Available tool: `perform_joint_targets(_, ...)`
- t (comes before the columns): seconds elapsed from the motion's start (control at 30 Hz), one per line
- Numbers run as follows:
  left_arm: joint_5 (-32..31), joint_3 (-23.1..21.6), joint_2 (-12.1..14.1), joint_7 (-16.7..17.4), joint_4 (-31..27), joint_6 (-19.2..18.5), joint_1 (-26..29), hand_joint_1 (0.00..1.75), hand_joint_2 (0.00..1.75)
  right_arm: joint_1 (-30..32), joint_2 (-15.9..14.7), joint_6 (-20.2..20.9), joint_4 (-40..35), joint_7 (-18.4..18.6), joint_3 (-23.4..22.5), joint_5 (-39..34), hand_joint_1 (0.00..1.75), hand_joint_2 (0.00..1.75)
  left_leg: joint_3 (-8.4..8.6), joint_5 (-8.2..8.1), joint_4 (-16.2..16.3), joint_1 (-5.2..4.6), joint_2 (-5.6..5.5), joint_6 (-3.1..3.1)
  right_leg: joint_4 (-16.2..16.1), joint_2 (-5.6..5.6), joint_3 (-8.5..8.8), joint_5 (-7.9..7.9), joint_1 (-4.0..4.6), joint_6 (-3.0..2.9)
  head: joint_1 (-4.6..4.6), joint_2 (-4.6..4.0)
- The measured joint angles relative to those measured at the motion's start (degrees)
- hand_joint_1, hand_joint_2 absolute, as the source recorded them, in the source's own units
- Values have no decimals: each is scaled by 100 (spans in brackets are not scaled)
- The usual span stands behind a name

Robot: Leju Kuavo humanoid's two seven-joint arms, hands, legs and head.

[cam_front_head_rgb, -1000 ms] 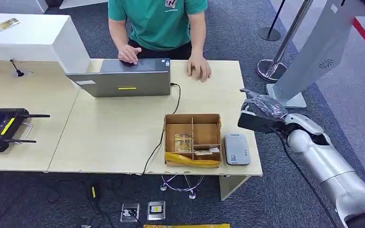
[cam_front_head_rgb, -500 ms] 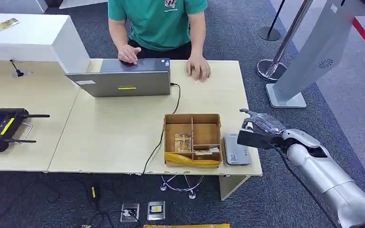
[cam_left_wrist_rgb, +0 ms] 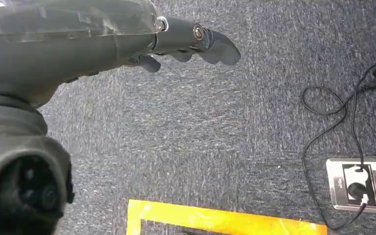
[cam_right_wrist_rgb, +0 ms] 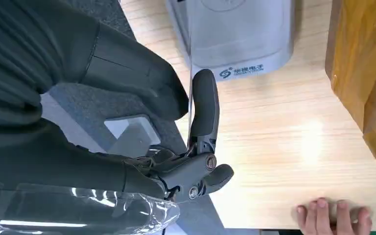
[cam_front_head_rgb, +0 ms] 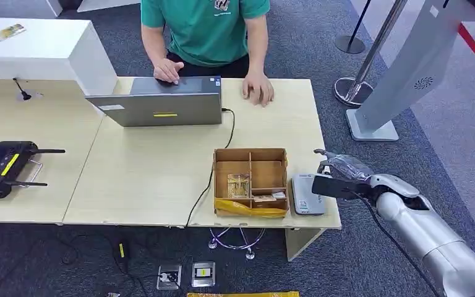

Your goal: Pass the card to the sensor for recognition and then transmit it.

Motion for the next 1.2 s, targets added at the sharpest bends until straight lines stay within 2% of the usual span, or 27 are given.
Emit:
perform_joint_targets(0.37, -35, -2, 2, 0, 0, -33, -2, 0, 0, 127, -4, -91, 0, 107, 0, 90, 175, 175, 7, 0, 0, 0, 0, 0, -1, 0, 7, 0, 0, 0, 0, 0)
perform_joint_targets(0.5, -81, -2, 9, 0, 0, -50, -3, 0, 0, 236, -31, -549, 0, 276, -68, 142, 175, 175, 6, 0, 0, -1, 1, 0, -1, 0, 7, 1, -1, 0, -2, 0)
perform_joint_targets(0.67, -103, -2, 7, -22, 0, -28, -4, 0, 0, 257, -33, -1379, 0, 417, -317, 223, 175, 175, 4, 0, 0, -1, 0, 0, 0, -1, 7, 1, -1, 0, 0, 0)
perform_joint_targets(0.87, -103, -2, 5, -22, 0, -28, -5, 0, 0, 254, -31, -1403, 0, 420, -328, 223, 175, 175, 4, 0, 0, -1, 0, 0, 0, -1, 7, 1, -1, 0, 0, 0)
perform_joint_targets(0.9, -114, -2, 2, -31, 0, -26, -5, 0, 0, 246, -26, -1513, 0, 424, -391, 240, 175, 175, 3, 0, 0, -1, -1, 0, 0, -1, 7, 1, -1, 0, -2, 0)
perform_joint_targets(0.97, -179, -15, 11, -118, 0, -50, -7, 0, 0, 52, 0, -2000, -22, 422, -704, 343, 175, 175, -1, 0, -1, -1, 0, 0, 1, -2, 5, 1, -1, 0, 0, 0)
perform_joint_targets(1.2, -240, -22, 37, -216, 0, -118, -10, 0, 0, -676, 116, -2240, 20, 96, -741, 461, 175, 175, -3, 2, 0, -1, 0, 1, 3, -3, 3, 1, -1, 0, -2, 0)
